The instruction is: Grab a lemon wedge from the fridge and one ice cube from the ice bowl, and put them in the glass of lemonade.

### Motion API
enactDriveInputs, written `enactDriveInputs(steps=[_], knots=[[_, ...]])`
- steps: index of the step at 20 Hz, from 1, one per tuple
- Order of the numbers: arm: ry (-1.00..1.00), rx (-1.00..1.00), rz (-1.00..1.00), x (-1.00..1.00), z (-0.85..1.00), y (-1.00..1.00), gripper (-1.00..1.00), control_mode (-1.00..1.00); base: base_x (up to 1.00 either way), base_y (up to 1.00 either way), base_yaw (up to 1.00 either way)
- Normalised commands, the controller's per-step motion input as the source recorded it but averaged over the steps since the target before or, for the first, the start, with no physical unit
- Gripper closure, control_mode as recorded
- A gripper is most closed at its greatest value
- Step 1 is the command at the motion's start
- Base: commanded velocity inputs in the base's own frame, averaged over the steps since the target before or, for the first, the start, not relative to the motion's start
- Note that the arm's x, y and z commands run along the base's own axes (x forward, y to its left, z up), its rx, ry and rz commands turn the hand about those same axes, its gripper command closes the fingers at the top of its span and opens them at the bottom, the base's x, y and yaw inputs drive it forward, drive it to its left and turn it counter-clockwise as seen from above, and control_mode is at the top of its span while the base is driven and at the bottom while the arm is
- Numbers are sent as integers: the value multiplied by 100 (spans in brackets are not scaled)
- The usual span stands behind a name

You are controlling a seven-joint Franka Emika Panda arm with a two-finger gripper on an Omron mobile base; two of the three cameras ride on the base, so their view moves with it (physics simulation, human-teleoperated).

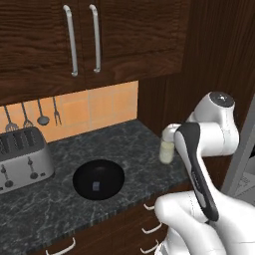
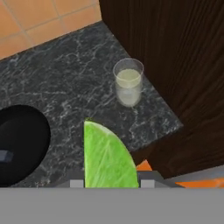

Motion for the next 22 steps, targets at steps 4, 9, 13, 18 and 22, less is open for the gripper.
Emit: enactDriveInputs(steps=[4,9,13,18,22], knots=[[2,0,8,67,-24,-22,100,-100,0,0,0],[2,0,7,83,-14,-5,100,-100,0,0,0],[5,-7,2,26,0,0,100,-100,0,0,0],[10,-5,-1,11,0,0,100,-100,0,0,0],[11,-6,-4,60,-16,0,100,-100,0,0,0]])
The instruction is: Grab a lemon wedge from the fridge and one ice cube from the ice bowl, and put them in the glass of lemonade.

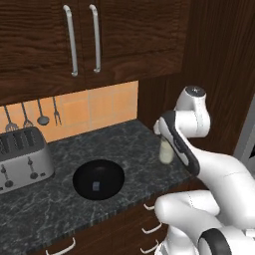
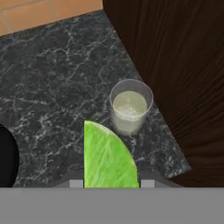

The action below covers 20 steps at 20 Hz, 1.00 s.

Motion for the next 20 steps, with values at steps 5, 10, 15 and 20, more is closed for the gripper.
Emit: enactDriveInputs(steps=[5,10,15,20], knots=[[7,-1,-10,69,-27,0,100,-100,0,0,0],[7,0,-13,36,-23,-16,100,-100,0,0,0],[2,0,-3,34,-47,-16,100,-100,0,0,0],[1,0,0,4,-25,-9,100,-100,0,0,0]])
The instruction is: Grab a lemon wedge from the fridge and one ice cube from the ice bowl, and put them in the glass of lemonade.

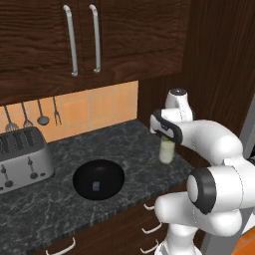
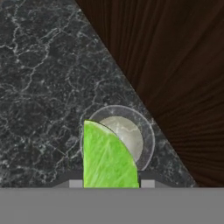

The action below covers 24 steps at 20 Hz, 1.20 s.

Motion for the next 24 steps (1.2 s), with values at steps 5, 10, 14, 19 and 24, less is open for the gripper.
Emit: enactDriveInputs(steps=[5,10,14,19,24], knots=[[0,0,0,3,-10,0,100,-100,0,0,0],[0,0,0,1,0,0,100,-100,0,0,0],[0,0,0,11,0,-1,100,-100,0,0,0],[0,0,0,8,0,-2,100,-100,0,0,0],[0,3,0,2,-25,-17,100,-100,0,0,0]])
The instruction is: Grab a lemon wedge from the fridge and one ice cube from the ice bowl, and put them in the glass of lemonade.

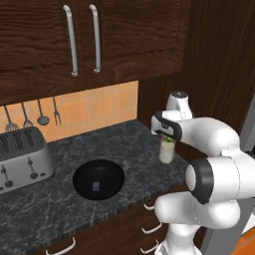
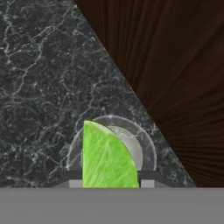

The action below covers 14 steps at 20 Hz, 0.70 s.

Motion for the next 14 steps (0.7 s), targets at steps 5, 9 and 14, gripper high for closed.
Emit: enactDriveInputs(steps=[5,9,14], knots=[[0,2,0,0,-14,-2,100,-100,0,0,0],[0,0,0,0,0,0,100,-100,0,0,0],[0,0,0,0,0,0,-100,-100,0,0,0]])
